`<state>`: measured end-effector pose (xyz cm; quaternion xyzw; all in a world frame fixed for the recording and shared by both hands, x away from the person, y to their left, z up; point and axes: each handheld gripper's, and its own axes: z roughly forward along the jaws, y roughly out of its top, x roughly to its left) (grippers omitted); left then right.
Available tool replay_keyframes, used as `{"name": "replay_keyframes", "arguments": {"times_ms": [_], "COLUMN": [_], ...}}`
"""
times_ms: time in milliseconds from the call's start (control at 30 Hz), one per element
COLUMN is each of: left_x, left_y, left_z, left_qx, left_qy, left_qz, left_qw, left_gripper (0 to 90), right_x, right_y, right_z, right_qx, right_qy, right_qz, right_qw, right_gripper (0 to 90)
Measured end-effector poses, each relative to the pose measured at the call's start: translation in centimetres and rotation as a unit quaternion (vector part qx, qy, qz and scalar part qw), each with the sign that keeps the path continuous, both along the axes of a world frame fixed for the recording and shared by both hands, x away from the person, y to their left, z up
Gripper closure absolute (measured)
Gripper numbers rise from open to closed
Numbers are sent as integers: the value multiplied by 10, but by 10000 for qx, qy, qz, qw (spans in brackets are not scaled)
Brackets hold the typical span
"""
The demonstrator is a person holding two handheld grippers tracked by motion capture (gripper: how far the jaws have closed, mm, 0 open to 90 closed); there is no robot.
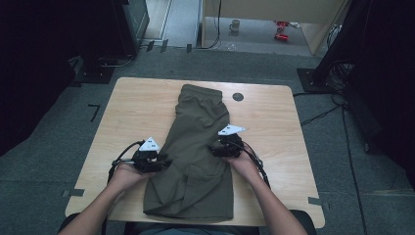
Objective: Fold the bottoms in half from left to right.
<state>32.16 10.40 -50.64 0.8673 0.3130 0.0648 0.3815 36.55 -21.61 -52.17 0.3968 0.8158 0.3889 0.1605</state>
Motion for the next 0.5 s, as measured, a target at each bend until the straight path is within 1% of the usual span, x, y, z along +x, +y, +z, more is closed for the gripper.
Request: {"name": "replay_keyframes", "arguments": {"times_ms": [100,167,267,500], "left_x": [-7,-10,-15,-26], "left_y": [1,1,2,4], "left_z": [0,0,0,1], "left_qx": [-2,-33,-21,-46], "left_qy": [20,38,49,114], "left_qz": [-5,6,-4,0], "left_qw": [10000,10000,10000,9999], "left_gripper": [643,634,621,609], "right_x": [-6,-10,-14,-24], "right_y": [1,2,3,5], "right_z": [0,0,0,0], "right_qx": [-8,-44,-59,-77], "right_qy": [5,-9,-24,-20], "right_qz": [63,97,140,173], "right_qw": [10000,9999,9999,9998], "right_gripper": [292,291,290,289]}}
